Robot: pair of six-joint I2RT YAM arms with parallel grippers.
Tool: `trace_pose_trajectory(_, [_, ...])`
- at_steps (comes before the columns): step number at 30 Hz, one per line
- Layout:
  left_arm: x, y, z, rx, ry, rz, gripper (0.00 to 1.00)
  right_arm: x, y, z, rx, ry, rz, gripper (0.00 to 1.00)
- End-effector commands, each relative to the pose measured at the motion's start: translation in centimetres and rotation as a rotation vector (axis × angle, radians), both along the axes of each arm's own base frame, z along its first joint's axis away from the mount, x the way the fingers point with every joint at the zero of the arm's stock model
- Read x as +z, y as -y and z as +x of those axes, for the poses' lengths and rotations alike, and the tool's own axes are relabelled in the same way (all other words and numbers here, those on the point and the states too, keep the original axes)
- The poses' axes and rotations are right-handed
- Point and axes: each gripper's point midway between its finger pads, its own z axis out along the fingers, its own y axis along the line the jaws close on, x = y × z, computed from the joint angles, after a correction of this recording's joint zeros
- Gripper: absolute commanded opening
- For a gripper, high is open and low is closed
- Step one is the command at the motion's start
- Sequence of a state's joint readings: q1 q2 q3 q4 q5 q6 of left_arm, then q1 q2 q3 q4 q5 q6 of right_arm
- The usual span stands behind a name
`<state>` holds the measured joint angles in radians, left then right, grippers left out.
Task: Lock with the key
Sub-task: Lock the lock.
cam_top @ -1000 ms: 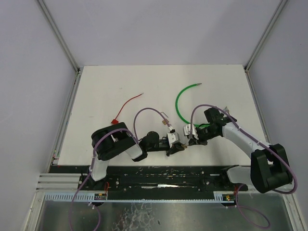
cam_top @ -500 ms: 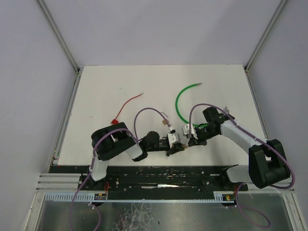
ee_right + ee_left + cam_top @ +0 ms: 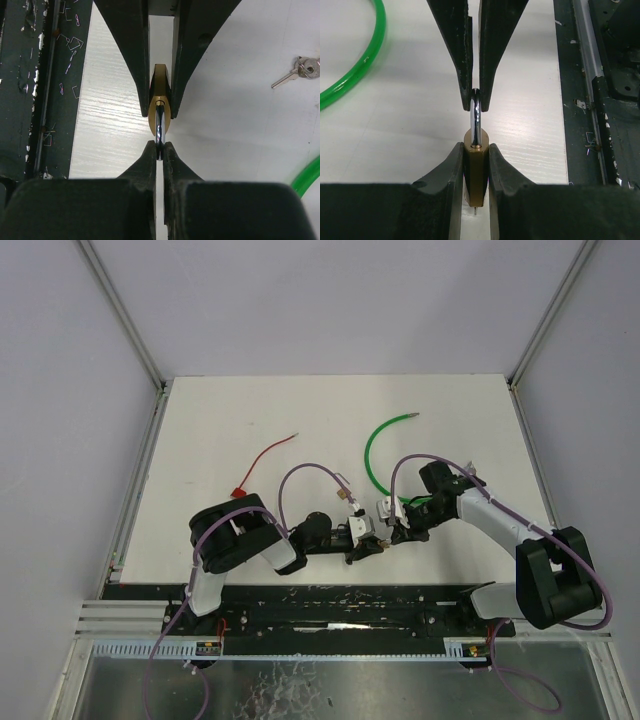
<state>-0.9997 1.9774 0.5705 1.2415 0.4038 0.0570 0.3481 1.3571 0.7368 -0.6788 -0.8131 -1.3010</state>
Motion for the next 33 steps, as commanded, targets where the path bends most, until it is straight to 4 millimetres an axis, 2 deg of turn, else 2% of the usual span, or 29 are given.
trace_pose_trajectory(1, [2.7,1.6,1.9,0.042,0.082,-0.08,0.0,-0.5,-2.2,-3.0,0.082,-0.099,0.064,0.0])
trace_pose_trajectory(14, [3.1,1.5,1.8,0.015,0.117,-0.112,0.0,-0.1,-2.9,-2.8,0.121,-0.022,0.034,0.0])
trace_pose_trajectory(20, [4.3,1.3,1.5,-0.009,0.17,-0.188,0.0,1.4,-3.8,-2.7,0.138,0.021,0.088,0.0])
trace_pose_trajectory(28, [3.8,1.6,2.2,0.006,0.165,-0.184,0.0,0.5,-4.3,-3.3,0.177,0.038,0.061,0.0])
trace_pose_trajectory(33, [3.6,1.4,2.3,0.024,0.149,-0.179,0.0,0.8,-5.2,-3.6,0.186,0.037,0.079,0.0])
